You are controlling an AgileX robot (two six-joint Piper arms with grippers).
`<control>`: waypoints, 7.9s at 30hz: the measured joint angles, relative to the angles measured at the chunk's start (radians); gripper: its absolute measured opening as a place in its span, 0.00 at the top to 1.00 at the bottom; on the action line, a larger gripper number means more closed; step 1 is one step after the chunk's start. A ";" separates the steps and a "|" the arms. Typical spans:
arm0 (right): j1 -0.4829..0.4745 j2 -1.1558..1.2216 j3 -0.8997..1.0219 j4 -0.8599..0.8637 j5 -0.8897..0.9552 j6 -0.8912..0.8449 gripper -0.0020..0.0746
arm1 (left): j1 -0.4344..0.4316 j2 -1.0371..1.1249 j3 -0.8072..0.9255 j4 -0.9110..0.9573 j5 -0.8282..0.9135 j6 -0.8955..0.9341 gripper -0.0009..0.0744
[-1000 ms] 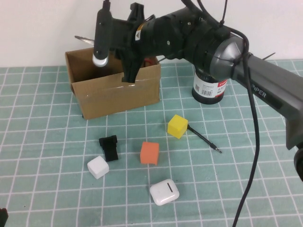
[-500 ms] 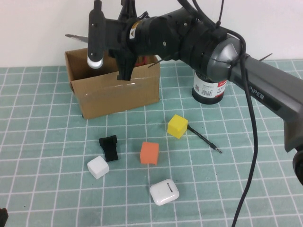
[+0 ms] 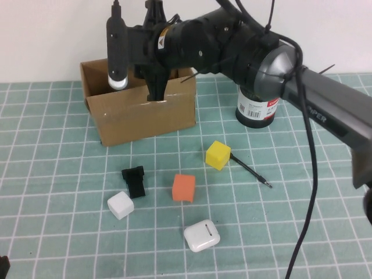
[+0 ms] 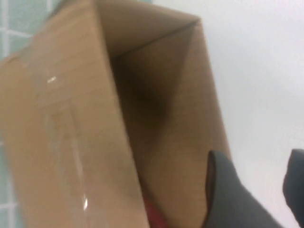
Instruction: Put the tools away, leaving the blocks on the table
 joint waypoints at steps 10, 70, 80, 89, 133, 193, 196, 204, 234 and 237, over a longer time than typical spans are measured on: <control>0.021 -0.213 0.159 -0.260 0.413 0.842 0.85 | 0.000 0.000 0.000 0.000 0.000 0.000 0.99; -0.133 -0.013 0.481 -0.029 0.246 0.897 0.87 | 0.000 0.000 0.000 0.000 0.000 0.000 0.99; -0.083 -0.144 0.481 0.006 0.265 0.836 0.87 | 0.000 0.000 0.000 0.000 0.000 0.000 0.99; -0.124 -0.110 0.481 -0.026 0.271 0.838 0.83 | 0.000 0.000 0.000 0.000 0.000 0.000 0.99; -0.193 0.016 0.479 0.034 0.209 0.724 0.71 | 0.000 0.000 0.000 0.000 0.000 0.000 0.99; -0.334 -0.267 1.011 0.109 -1.380 0.963 0.98 | 0.000 0.000 0.000 0.000 0.000 0.000 0.99; -0.334 -0.225 0.979 0.106 -1.380 0.972 0.98 | 0.000 0.000 0.000 0.000 0.000 0.000 0.99; -0.334 -0.182 0.950 0.111 -1.301 0.972 0.73 | 0.000 0.000 0.000 0.000 0.000 0.000 0.99; -0.274 -0.982 1.109 0.108 -0.216 0.970 0.98 | 0.000 0.000 0.000 0.000 0.000 0.000 0.99; -0.274 -1.007 1.109 0.029 -0.112 0.970 0.98 | 0.000 0.000 0.000 0.000 0.000 0.000 0.99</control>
